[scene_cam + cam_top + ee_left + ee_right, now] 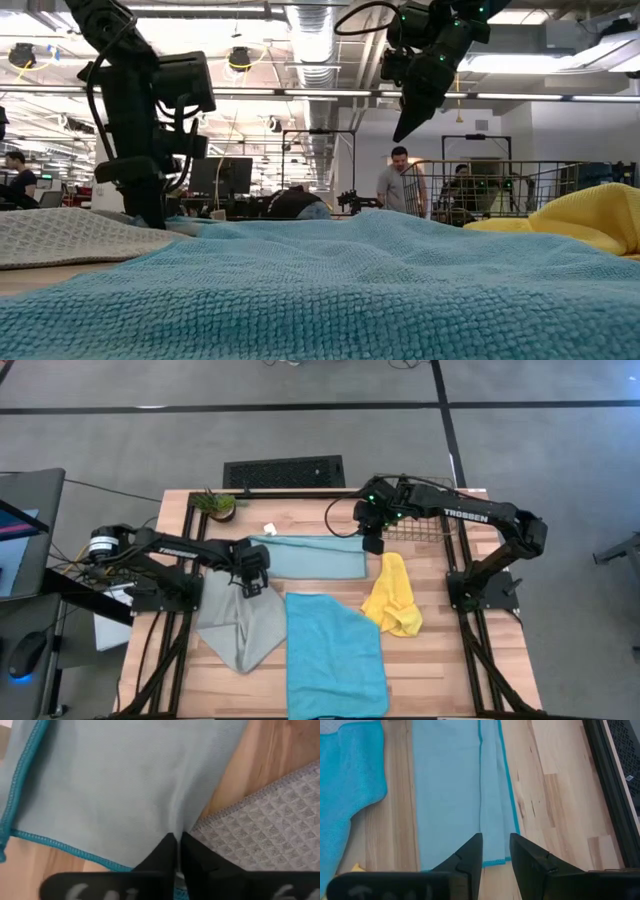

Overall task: Fold microfiber towels
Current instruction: Fold the light blue microfiber cloth

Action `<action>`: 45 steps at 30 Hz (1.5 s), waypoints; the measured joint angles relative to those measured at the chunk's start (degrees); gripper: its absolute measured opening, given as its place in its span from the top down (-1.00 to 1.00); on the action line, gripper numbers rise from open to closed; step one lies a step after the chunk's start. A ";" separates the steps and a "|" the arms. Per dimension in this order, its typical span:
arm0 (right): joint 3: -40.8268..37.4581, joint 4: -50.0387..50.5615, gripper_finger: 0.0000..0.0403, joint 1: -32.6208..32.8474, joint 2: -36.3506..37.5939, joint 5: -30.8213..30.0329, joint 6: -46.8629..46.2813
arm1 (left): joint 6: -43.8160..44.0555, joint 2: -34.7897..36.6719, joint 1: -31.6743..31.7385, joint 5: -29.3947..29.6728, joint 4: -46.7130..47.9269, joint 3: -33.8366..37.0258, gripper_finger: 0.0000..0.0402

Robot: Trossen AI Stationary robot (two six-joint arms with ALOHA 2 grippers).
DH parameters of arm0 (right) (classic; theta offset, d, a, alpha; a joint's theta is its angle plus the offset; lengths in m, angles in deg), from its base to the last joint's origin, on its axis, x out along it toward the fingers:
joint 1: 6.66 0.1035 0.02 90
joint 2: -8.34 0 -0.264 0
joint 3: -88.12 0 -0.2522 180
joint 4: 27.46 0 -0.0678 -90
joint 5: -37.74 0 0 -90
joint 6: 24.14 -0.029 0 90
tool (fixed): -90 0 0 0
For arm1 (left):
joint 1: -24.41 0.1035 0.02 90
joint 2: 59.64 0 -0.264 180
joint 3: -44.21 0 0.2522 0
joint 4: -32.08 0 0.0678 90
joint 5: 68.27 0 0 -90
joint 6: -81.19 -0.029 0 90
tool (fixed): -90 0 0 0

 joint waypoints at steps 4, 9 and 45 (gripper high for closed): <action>0.00 -0.74 0.39 0.00 0.00 0.00 0.00 | -1.04 -0.01 0.00 0.07 0.68 -3.10 0.98; 0.00 -0.99 0.39 0.00 0.00 0.00 0.00 | -2.29 -0.01 0.34 0.10 5.11 -7.52 0.99; 0.00 -0.79 0.39 0.00 0.00 -0.02 0.46 | 4.33 0.08 0.52 -1.36 7.47 -8.70 0.36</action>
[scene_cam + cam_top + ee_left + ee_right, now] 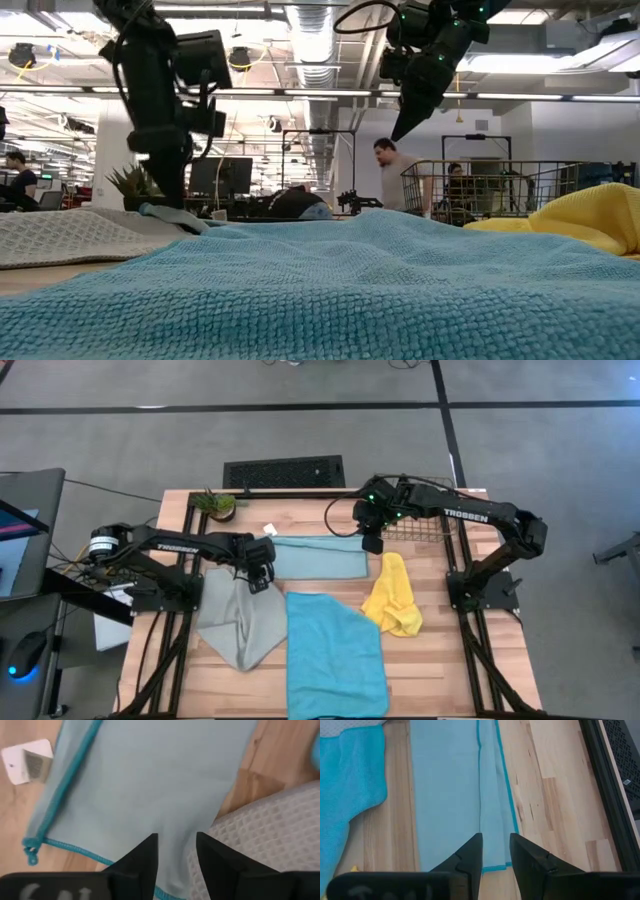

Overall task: Fold microfiber towels
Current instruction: Fold the light blue microfiber cloth

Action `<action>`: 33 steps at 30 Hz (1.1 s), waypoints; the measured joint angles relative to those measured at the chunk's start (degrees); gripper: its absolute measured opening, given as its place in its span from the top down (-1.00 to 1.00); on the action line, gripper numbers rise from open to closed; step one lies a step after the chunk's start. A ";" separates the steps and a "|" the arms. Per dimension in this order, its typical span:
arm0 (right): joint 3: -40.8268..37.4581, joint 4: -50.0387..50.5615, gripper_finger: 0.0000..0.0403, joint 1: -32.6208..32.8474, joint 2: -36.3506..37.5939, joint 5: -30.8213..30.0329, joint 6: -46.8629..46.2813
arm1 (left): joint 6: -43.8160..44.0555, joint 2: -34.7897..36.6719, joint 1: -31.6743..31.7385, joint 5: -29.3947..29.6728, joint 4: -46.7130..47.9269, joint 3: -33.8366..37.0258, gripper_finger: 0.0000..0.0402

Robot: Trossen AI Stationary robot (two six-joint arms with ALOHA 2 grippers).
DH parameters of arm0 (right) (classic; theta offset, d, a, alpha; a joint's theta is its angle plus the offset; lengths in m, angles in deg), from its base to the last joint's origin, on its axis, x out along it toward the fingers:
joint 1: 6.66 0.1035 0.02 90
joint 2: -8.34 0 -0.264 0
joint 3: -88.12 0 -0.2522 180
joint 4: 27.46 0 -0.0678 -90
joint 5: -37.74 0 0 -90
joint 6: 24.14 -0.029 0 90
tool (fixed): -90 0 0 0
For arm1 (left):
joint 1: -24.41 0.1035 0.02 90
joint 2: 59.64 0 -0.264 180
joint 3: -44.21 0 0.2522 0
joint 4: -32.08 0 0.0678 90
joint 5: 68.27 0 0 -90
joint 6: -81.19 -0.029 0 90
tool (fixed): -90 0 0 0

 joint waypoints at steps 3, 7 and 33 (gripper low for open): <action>0.00 0.00 0.39 0.00 0.00 0.01 0.00 | -0.80 0.03 0.00 0.01 3.74 -3.54 0.35; 0.00 -0.02 0.39 0.00 0.00 0.01 0.02 | -3.06 0.07 0.26 0.39 3.74 -5.89 0.35; 0.00 -0.20 0.39 0.00 0.00 0.00 0.00 | 0.68 0.04 8.35 -0.99 -20.84 9.57 0.35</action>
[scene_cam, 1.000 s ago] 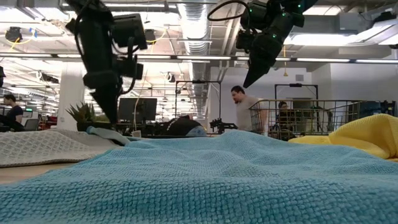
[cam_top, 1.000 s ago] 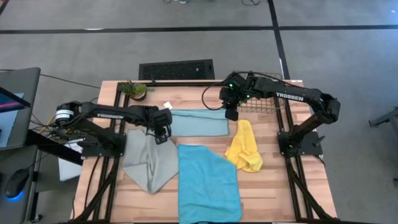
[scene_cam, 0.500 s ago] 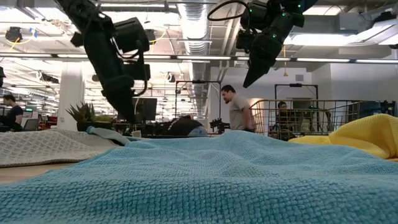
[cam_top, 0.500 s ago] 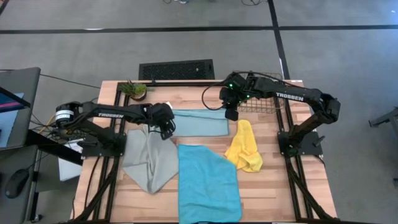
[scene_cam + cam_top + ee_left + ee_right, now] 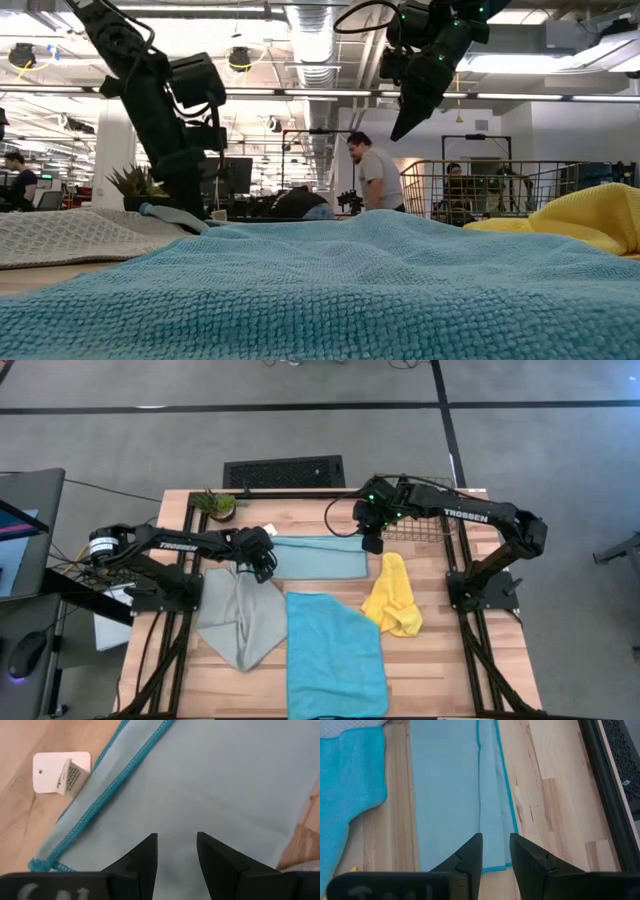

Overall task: Fold microfiber towels
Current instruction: Fold the light blue microfiber cloth

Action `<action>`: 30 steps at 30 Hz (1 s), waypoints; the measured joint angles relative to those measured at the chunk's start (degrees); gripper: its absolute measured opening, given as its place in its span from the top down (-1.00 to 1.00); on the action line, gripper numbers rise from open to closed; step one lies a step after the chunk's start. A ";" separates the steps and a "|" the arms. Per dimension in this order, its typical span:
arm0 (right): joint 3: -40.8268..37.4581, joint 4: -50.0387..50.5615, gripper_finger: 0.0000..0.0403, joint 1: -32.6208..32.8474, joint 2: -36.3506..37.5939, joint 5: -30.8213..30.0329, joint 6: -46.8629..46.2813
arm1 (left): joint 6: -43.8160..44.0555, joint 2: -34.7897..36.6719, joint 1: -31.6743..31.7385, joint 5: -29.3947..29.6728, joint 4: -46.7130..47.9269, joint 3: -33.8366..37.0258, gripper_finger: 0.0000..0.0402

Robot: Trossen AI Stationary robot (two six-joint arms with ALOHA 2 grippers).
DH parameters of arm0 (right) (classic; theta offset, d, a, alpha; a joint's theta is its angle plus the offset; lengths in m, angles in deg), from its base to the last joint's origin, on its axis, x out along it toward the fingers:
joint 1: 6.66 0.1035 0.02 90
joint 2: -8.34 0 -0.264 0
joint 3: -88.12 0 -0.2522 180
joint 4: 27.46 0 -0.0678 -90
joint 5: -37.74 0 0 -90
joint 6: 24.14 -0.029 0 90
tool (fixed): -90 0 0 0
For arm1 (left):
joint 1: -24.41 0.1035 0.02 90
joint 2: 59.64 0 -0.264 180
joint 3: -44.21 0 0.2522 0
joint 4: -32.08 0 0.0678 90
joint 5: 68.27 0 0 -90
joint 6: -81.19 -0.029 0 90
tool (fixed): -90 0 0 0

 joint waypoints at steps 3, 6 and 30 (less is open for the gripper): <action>0.00 0.00 0.39 -0.01 0.00 0.00 0.00 | -1.22 0.00 0.00 0.02 -0.87 0.02 0.35; 0.00 -0.04 0.39 0.00 0.00 0.00 0.00 | -2.32 0.00 0.36 0.07 -1.42 0.02 0.35; 0.00 0.19 0.39 -1.05 0.00 -0.19 -0.02 | -5.73 -17.18 2.49 -3.89 -7.86 -10.87 0.35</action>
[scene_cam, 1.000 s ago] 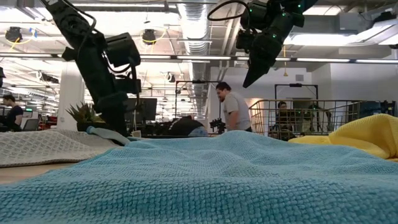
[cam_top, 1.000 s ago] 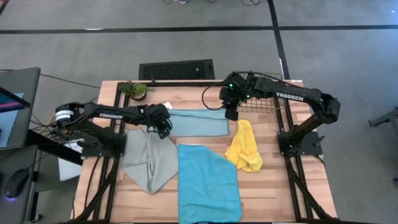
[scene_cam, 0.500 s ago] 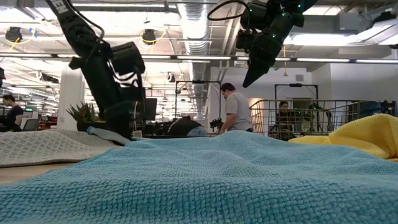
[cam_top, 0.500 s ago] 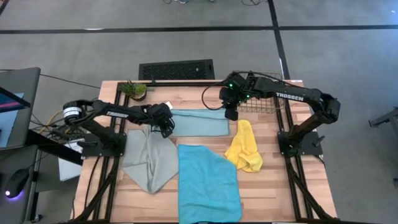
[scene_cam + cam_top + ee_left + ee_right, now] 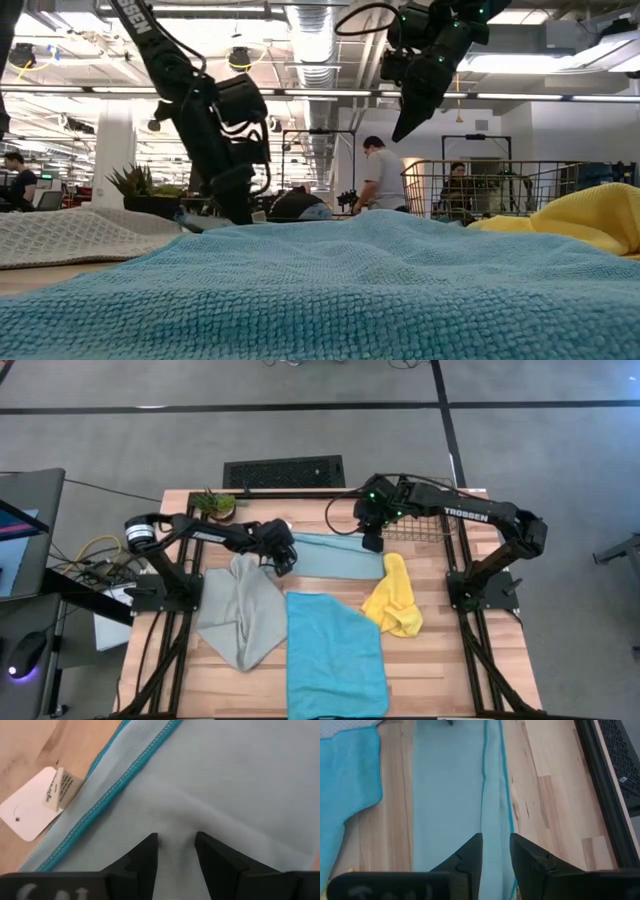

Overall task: Fold microfiber towels
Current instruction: Fold the light blue microfiber cloth

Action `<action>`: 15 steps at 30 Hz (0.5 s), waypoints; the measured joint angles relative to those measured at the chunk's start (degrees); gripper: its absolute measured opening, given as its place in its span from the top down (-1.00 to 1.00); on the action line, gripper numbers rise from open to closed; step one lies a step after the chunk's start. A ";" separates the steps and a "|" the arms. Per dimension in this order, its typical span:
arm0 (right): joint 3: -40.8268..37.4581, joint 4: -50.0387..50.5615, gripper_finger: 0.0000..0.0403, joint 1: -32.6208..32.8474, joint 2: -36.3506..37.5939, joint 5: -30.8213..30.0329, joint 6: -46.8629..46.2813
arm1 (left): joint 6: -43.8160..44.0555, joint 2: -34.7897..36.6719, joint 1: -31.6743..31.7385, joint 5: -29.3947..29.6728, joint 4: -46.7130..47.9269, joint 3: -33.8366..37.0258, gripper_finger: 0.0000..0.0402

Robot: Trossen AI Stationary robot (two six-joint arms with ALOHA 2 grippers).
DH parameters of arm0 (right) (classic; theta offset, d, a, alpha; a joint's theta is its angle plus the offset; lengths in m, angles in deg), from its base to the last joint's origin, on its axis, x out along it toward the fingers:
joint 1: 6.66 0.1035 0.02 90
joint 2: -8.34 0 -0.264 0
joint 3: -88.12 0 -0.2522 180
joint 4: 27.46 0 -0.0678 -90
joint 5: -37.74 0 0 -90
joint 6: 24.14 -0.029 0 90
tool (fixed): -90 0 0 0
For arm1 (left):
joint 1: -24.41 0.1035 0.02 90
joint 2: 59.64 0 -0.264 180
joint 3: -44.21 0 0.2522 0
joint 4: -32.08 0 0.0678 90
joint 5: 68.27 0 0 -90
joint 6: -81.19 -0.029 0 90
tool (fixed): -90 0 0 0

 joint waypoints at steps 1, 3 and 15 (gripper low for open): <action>0.00 0.02 0.39 -0.09 0.00 -0.01 0.00 | 0.06 0.01 0.00 0.09 1.44 -0.85 0.35; 0.00 0.23 0.39 -0.31 0.00 -0.01 0.00 | -0.54 1.06 0.09 0.38 6.35 -2.82 0.35; 0.00 0.20 0.39 -1.60 0.00 -0.01 0.03 | -14.51 8.39 -1.70 0.13 30.67 -7.52 0.35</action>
